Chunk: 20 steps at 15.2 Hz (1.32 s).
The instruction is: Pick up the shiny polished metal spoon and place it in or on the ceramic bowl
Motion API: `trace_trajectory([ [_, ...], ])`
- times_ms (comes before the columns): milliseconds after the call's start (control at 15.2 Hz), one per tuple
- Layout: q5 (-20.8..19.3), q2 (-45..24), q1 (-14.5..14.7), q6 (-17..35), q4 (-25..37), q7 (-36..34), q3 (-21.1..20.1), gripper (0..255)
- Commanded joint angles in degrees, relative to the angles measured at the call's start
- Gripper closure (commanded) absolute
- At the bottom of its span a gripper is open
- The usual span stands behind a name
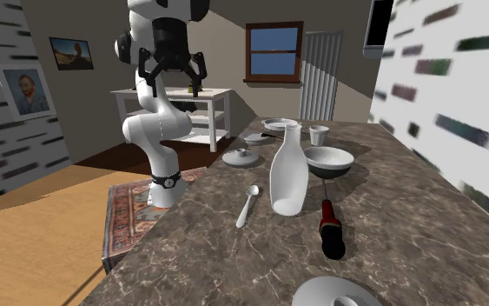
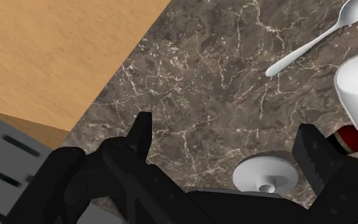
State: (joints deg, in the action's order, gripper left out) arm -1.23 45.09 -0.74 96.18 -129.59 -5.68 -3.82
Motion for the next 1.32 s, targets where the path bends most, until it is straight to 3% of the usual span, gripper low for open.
trace_trajectory([
  [0, 0.0, 0.0, 0.0, 0.0, 0.0, 0.0, 0.0, 0],
  [660, 8.83, -7.12, -1.46, 11.86, -10.46, -17.01, -5.86, 0],
  [1254, 17.63, -19.76, -1.34, 25.55, -14.82, -30.53, -11.28, 0],
])
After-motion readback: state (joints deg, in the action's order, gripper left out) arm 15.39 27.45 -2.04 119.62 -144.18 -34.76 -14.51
